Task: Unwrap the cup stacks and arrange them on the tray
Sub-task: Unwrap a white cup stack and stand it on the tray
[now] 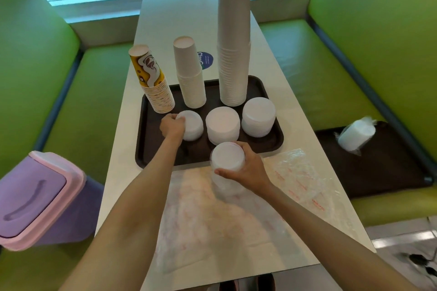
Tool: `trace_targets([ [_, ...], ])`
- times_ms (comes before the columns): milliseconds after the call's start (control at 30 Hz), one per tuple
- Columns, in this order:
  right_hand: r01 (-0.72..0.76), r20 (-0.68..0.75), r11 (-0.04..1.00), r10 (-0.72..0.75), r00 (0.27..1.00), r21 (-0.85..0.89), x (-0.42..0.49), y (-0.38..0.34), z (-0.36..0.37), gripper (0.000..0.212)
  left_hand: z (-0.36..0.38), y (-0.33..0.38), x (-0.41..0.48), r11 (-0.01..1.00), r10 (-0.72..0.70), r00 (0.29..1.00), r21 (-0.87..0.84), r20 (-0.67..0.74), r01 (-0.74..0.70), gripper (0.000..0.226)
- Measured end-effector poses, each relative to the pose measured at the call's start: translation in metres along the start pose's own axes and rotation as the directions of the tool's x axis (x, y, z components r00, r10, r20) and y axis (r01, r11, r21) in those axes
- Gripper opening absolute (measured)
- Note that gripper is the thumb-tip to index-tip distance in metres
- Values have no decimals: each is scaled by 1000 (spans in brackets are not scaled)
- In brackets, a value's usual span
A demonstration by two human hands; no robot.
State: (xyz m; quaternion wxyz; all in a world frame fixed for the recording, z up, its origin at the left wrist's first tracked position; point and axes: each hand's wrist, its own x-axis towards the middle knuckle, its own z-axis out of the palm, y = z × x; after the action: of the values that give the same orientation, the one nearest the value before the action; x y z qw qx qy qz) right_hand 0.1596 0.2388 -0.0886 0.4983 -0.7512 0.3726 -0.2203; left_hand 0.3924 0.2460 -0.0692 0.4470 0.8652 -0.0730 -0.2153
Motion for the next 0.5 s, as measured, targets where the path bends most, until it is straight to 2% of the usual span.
trace_targets([
  [167, 0, -2, 1000, 0, 1000, 5, 0, -1, -1, 76, 3, -6, 1, 970, 74, 996, 235, -42, -62, 34],
  [267, 8, 1, 1000, -8, 1000, 5, 0, 0, -1, 76, 1, -8, -4, 927, 222, 975, 311, -2, -210, 45],
  [367, 9, 6, 1000, -9, 1000, 2, -1, -1, -1, 76, -1, -9, -6, 841, 349, 922, 378, 169, -387, 58],
  [500, 8, 14, 1000, -8, 1000, -6, 1, -2, 0, 77, -2, -9, 1, 711, 283, 856, 505, 432, -489, 81],
])
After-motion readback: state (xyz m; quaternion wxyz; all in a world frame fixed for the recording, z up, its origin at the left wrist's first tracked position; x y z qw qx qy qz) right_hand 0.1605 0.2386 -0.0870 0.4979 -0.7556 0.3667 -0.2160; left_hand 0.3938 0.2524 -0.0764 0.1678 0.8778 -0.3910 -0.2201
